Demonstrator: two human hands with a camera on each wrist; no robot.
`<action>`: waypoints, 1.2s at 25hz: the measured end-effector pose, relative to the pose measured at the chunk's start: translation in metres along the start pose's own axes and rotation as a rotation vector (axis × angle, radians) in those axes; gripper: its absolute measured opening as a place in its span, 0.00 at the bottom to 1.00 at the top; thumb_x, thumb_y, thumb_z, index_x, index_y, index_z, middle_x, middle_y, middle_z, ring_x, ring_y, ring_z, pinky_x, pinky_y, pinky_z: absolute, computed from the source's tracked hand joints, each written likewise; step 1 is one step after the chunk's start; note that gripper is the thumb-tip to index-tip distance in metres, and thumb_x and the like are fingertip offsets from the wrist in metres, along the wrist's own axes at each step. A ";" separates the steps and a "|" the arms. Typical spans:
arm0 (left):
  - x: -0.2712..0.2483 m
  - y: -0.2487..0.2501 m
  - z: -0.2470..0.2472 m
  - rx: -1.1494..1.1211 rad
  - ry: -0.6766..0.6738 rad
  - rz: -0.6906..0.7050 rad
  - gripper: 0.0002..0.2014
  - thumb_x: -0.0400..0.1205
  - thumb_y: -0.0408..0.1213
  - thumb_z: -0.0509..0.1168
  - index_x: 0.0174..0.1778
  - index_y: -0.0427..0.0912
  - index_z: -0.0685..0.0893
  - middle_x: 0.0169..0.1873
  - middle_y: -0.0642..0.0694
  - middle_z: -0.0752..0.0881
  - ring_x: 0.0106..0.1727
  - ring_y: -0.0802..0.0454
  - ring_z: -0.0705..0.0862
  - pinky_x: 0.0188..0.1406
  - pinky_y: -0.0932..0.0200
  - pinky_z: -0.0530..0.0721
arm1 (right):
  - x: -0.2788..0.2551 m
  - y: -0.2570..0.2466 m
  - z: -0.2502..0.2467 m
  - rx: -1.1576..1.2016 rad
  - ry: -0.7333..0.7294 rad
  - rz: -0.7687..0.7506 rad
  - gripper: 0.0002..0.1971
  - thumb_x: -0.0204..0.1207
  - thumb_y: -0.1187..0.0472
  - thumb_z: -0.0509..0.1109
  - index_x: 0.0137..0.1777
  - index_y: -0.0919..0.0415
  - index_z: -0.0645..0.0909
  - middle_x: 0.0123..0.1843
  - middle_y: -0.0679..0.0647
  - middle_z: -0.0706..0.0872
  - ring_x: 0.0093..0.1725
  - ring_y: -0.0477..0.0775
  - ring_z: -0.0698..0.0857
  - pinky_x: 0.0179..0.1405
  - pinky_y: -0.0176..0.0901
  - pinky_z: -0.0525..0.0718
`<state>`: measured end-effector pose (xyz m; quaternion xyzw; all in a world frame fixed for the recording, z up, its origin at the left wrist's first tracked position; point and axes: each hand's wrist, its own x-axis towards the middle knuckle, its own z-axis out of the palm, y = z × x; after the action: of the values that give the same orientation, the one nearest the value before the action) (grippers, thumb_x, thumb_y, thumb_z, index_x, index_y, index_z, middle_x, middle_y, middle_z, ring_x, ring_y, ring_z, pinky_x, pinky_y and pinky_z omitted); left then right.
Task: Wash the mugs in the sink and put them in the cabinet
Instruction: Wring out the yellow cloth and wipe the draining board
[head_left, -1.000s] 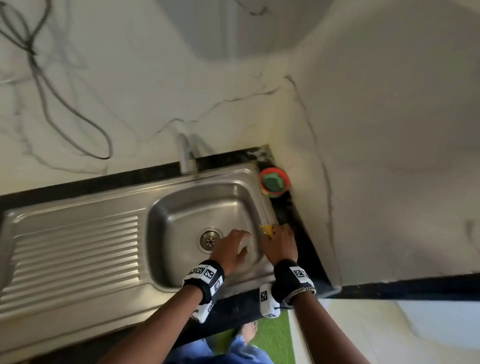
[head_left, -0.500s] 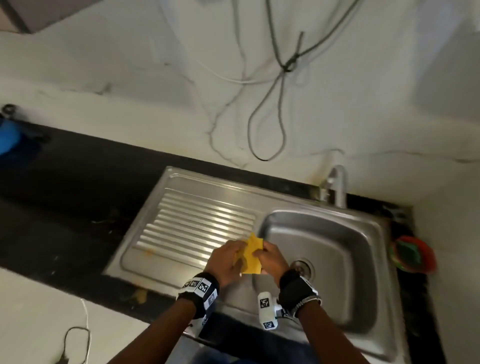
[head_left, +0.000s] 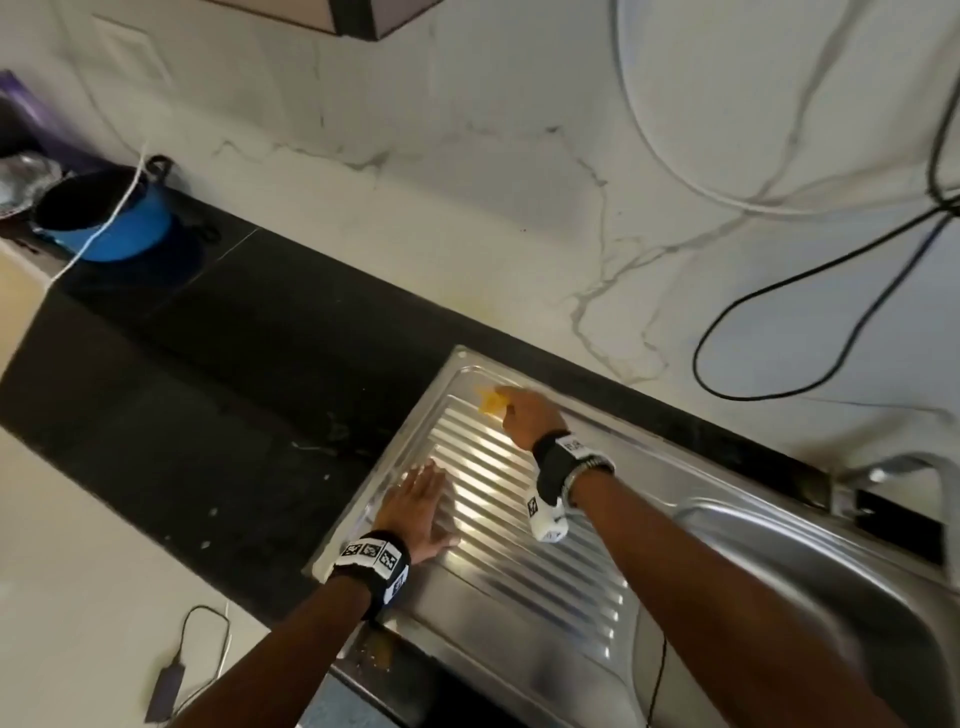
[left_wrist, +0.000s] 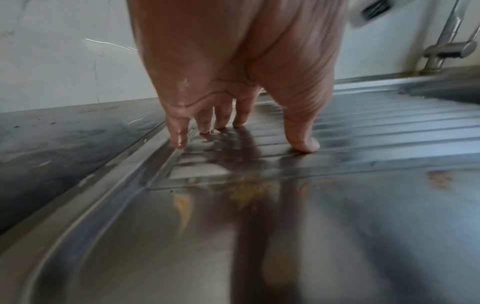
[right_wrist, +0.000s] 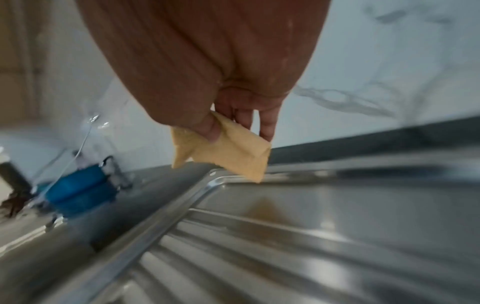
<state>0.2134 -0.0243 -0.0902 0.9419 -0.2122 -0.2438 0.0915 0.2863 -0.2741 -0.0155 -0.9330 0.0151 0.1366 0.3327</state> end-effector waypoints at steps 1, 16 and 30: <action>-0.001 -0.001 0.003 0.010 -0.002 0.009 0.56 0.78 0.68 0.70 0.92 0.48 0.44 0.91 0.45 0.41 0.92 0.42 0.44 0.91 0.42 0.48 | 0.025 -0.001 0.002 -0.082 0.015 -0.092 0.26 0.81 0.70 0.64 0.78 0.56 0.82 0.77 0.60 0.84 0.79 0.66 0.79 0.78 0.57 0.78; 0.010 -0.001 0.018 -0.076 0.065 -0.068 0.57 0.72 0.61 0.79 0.91 0.52 0.53 0.91 0.48 0.52 0.92 0.44 0.51 0.90 0.39 0.55 | -0.090 0.195 -0.031 -0.710 -0.348 -0.190 0.39 0.89 0.59 0.63 0.93 0.46 0.46 0.94 0.60 0.44 0.92 0.68 0.55 0.88 0.69 0.61; -0.026 0.025 0.012 0.015 0.178 -0.045 0.41 0.80 0.56 0.72 0.87 0.54 0.64 0.89 0.45 0.62 0.89 0.43 0.61 0.88 0.34 0.57 | 0.004 0.006 0.009 -0.465 -0.077 -0.428 0.25 0.79 0.66 0.67 0.77 0.59 0.81 0.78 0.62 0.81 0.74 0.67 0.82 0.75 0.59 0.81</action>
<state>0.1782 -0.0365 -0.0826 0.9650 -0.1840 -0.1596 0.0972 0.2874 -0.2728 -0.0267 -0.9601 -0.2256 0.0986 0.1323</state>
